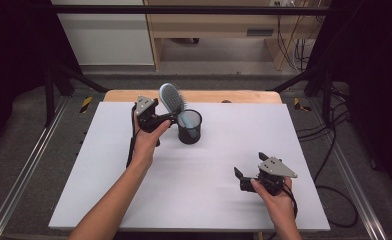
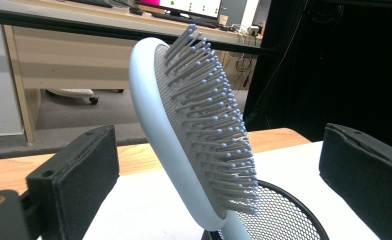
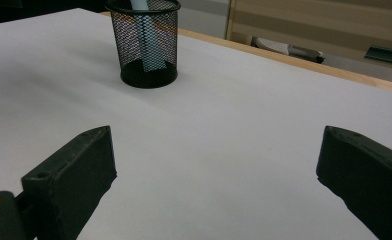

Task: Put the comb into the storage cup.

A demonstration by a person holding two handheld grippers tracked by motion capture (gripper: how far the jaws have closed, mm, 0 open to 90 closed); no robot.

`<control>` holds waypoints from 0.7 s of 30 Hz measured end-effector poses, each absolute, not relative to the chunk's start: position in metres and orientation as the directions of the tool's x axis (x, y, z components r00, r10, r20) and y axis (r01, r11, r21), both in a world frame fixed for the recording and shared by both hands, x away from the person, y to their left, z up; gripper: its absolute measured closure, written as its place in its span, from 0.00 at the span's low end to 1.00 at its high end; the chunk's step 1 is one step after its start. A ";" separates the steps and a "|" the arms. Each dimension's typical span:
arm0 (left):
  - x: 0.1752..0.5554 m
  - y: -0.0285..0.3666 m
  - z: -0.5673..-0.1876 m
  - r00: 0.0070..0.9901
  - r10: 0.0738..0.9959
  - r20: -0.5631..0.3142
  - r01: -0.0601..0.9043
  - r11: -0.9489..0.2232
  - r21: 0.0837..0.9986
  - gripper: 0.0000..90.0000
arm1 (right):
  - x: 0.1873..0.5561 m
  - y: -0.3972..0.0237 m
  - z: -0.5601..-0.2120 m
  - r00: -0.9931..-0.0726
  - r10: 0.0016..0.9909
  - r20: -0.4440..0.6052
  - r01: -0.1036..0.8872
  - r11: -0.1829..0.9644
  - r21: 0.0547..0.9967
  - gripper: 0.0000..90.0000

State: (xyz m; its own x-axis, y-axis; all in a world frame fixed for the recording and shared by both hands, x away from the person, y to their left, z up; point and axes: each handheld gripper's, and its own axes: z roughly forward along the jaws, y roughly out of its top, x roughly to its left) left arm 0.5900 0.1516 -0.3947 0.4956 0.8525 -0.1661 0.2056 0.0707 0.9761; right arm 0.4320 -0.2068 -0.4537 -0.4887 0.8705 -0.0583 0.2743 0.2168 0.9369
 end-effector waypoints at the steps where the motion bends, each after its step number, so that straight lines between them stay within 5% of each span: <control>1: 0.590 0.151 -0.395 0.496 0.852 -0.167 0.204 0.072 0.976 0.03 | 0.432 -0.207 -0.454 -0.489 0.871 -0.058 0.275 0.217 0.937 0.03; 21: 0.582 0.152 -0.395 0.500 0.853 -0.151 0.201 0.055 0.978 0.03 | 0.433 -0.206 -0.455 -0.489 0.871 -0.051 0.286 0.215 0.934 0.03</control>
State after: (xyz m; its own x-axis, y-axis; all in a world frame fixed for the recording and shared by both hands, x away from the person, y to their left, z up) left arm 0.5817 0.1520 -0.3948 0.5002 0.8526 -0.1511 0.2013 0.0552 0.9780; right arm 0.4332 -0.2062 -0.4548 -0.4892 0.8707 -0.0506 0.2862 0.2151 0.9337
